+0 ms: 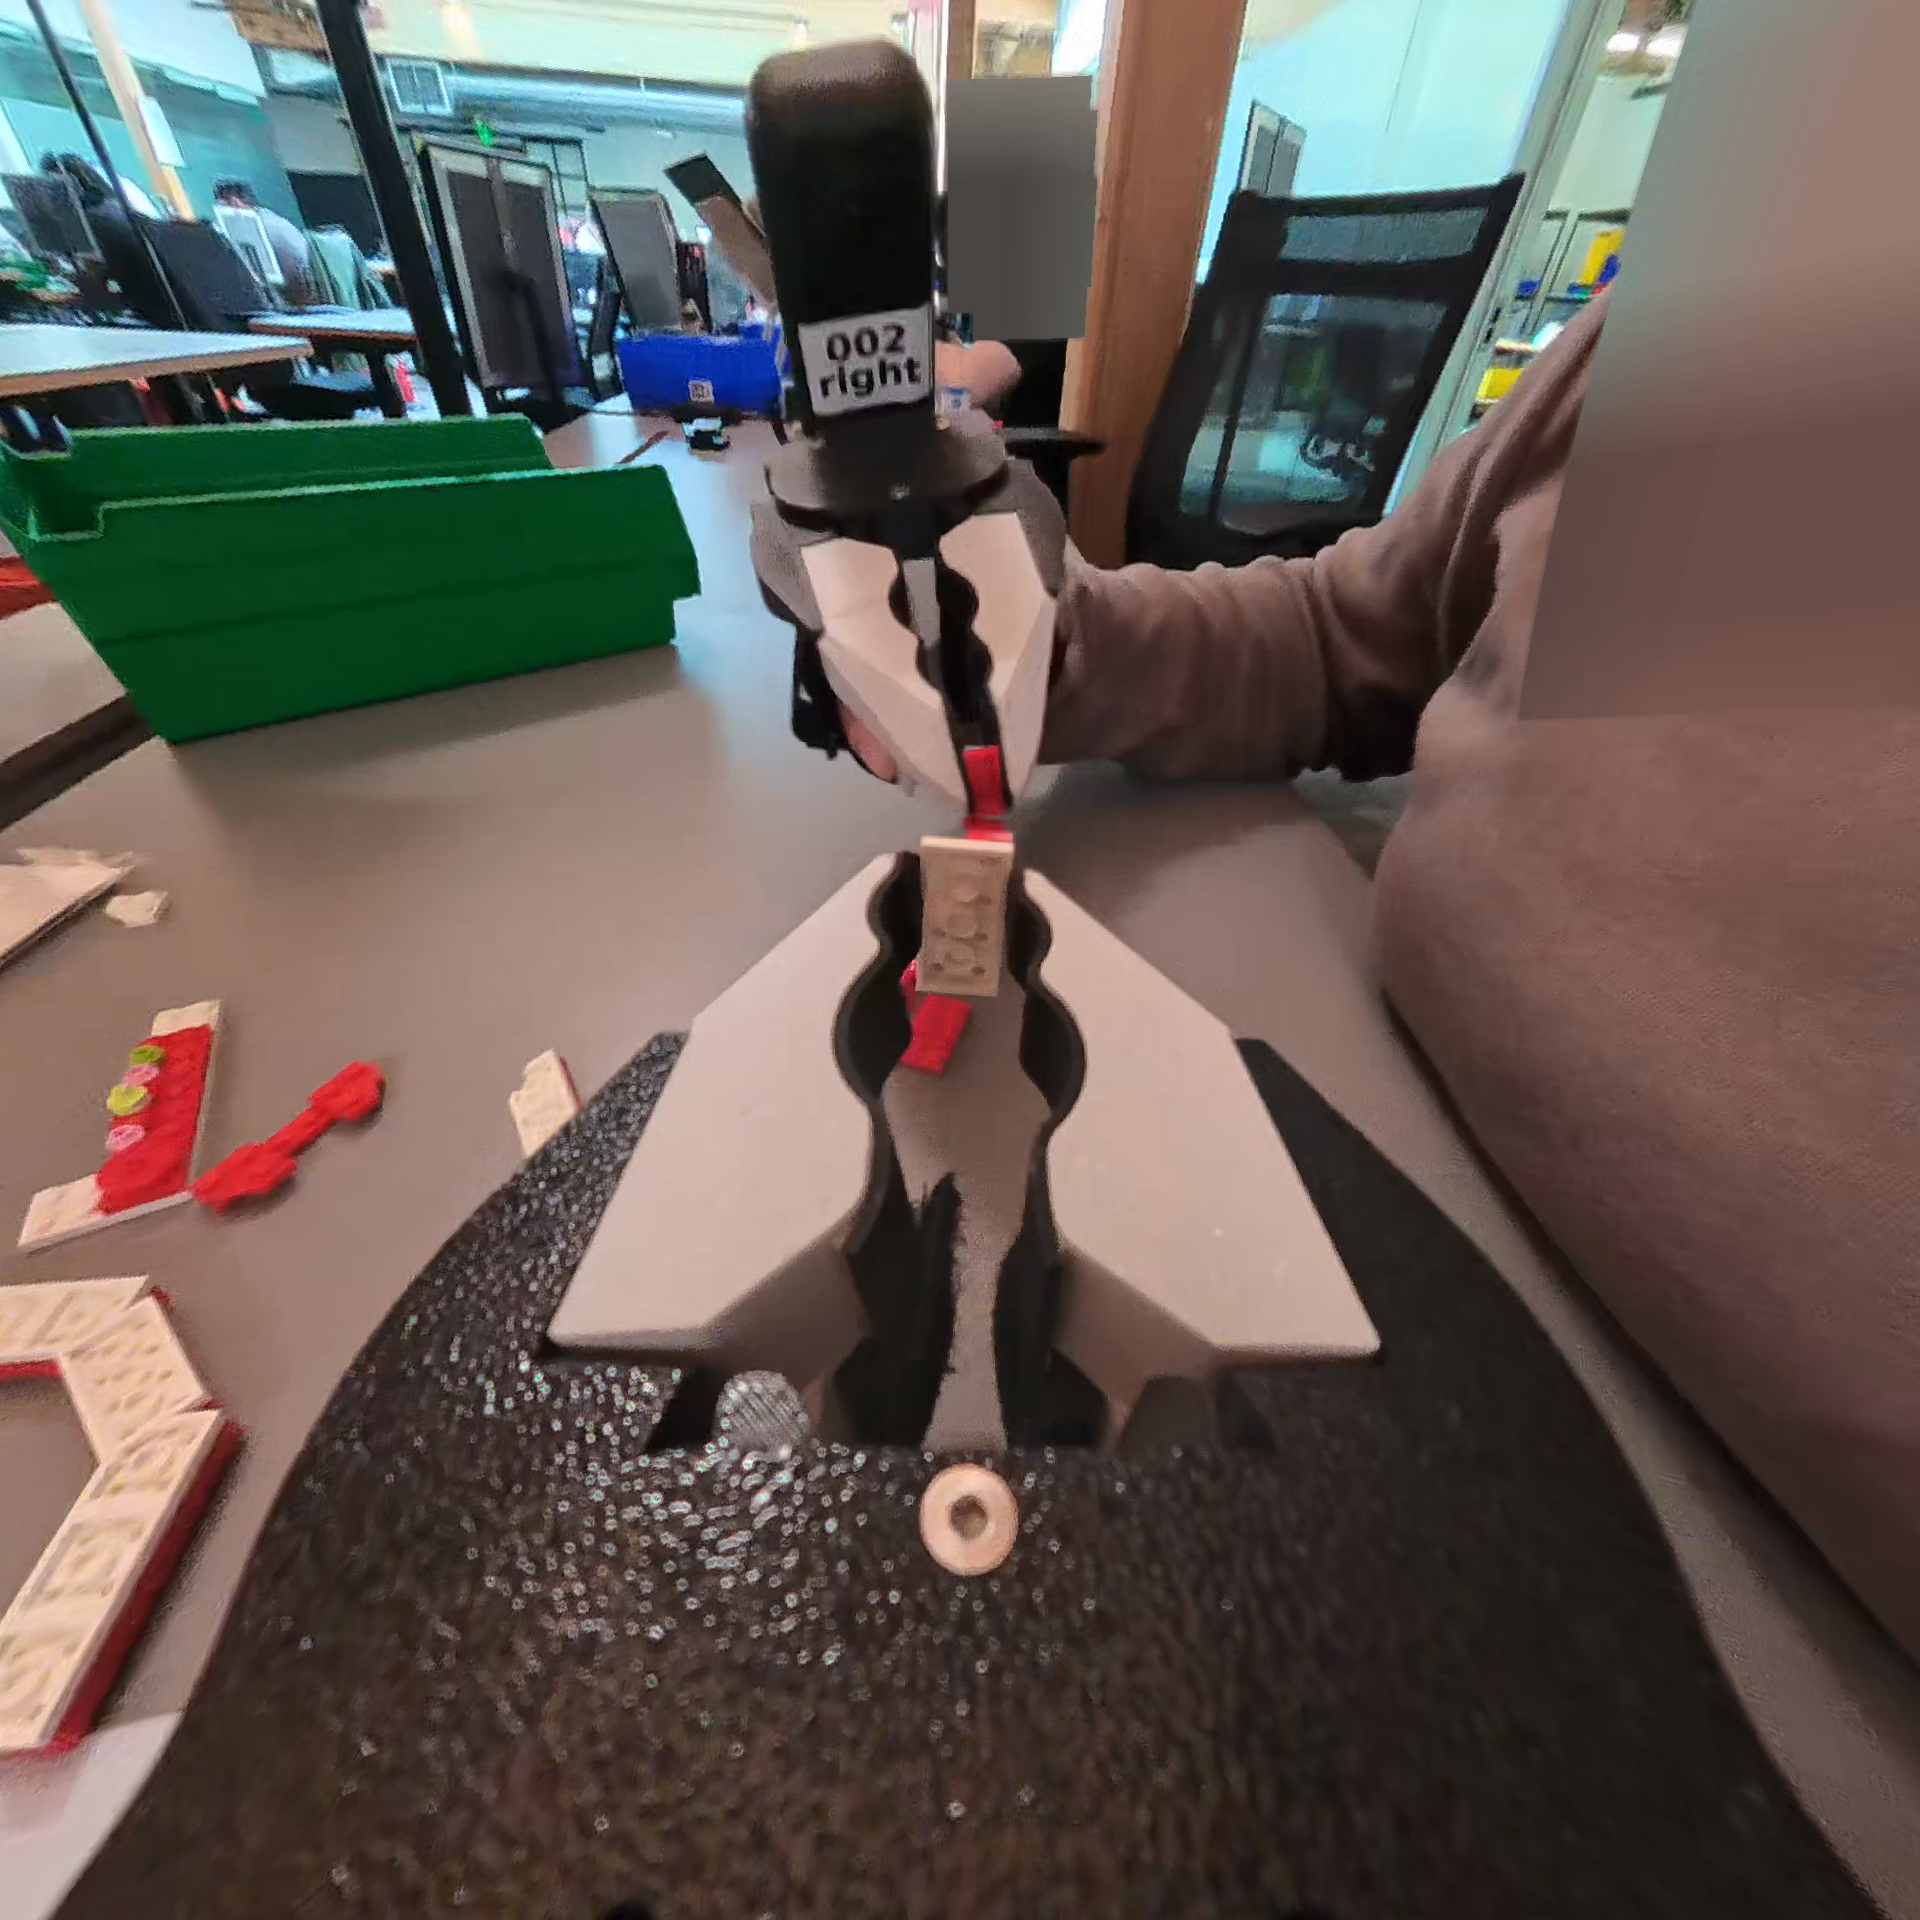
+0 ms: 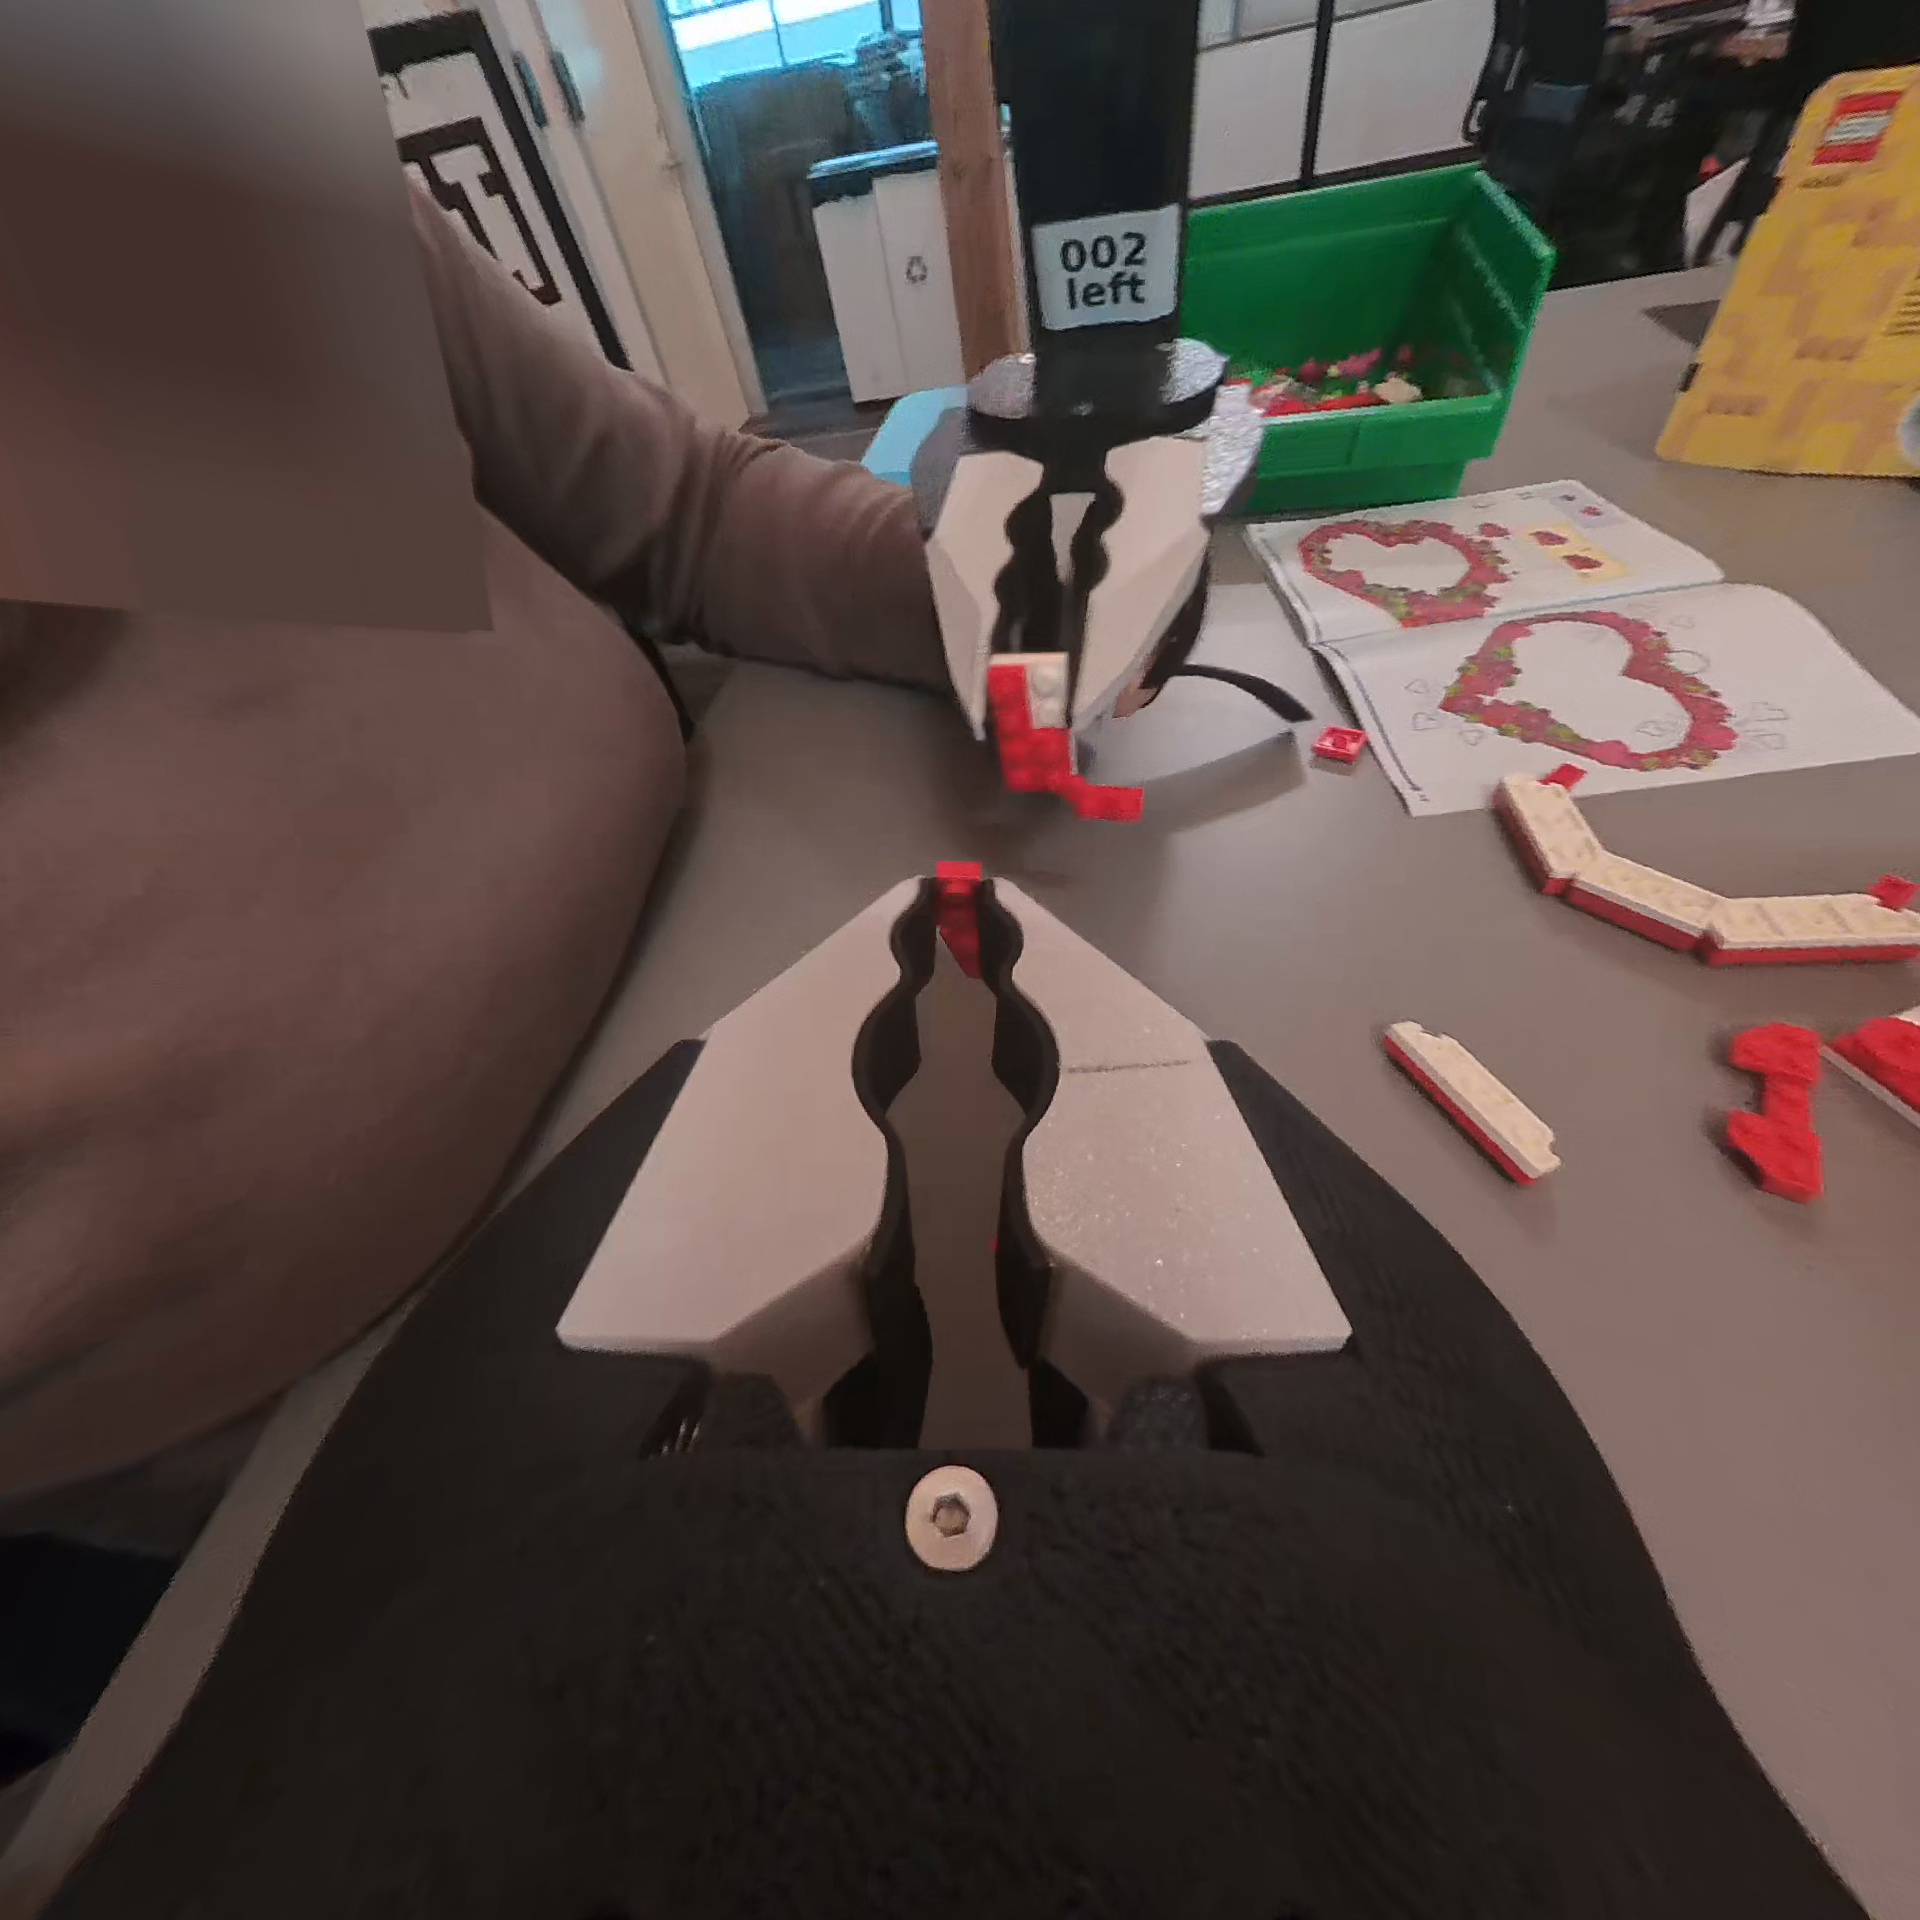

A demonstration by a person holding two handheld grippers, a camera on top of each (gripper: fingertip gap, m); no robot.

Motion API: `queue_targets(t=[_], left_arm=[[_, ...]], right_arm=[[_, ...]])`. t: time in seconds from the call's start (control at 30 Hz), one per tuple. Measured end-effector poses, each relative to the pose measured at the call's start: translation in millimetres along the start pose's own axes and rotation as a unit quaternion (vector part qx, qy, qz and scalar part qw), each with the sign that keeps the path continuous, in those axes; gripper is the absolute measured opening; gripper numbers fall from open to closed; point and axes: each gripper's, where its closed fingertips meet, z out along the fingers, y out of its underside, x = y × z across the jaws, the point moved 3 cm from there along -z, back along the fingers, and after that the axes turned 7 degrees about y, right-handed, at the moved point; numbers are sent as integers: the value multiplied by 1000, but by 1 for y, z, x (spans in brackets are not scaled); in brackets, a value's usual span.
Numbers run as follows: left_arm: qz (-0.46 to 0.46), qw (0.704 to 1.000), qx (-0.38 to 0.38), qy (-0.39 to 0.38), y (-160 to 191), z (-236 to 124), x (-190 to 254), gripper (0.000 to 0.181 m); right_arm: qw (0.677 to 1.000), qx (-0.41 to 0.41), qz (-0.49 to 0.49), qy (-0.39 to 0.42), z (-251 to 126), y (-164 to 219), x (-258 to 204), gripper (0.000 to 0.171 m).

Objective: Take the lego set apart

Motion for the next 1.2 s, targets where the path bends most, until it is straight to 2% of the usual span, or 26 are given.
queue_targets(t=[0.17, 0.23, 0.3, 0.37, 0.47, 0.57, 0.67, 0.8, 0.9, 1.0, 1.2], left_arm=[[-19, 999, -32, -20, 14, 5, -8, 14], [-81, 995, -55, -33, 24, 3, -18, 14], [-154, 985, -68, -39, 33, 3, -25, 15], [-171, 984, -43, -19, 31, 4, -23, 15], [-155, 988, -10, -3, 23, 2, -22, 15], [-116, 993, 20, -6, 13, -1, -21, 14], [-65, 997, 36, -18, 4, 0, -17, 14], [-32, 998, 46, -25, -2, 6, -10, 15], [-23, 997, 64, -39, -8, 4, -10, 14], [-31, 995, 87, -38, -12, 4, -9, 14], [-51, 994, 100, 2, -15, 7, -2, 14]], right_arm=[[995, -47, -24, 79, 7, 15, 17, 6], [990, -69, -25, 116, 8, 21, 27, 6], [990, -75, 3, 118, 8, 25, 31, 6], [987, -101, 43, 120, 8, 34, 37, 7], [980, -139, 71, 127, 10, 45, 41, 35], [985, -105, 51, 126, 16, 33, 36, 40], [993, -34, 12, 116, 26, 8, 21, 31], [990, -3, -31, 137, 40, -9, 6, 21], [985, 18, -38, 167, 38, -15, 10, 14], [984, 33, -26, 173, 38, -19, 9, 14], [986, 55, -41, 155, 41, -22, 0, 13]])
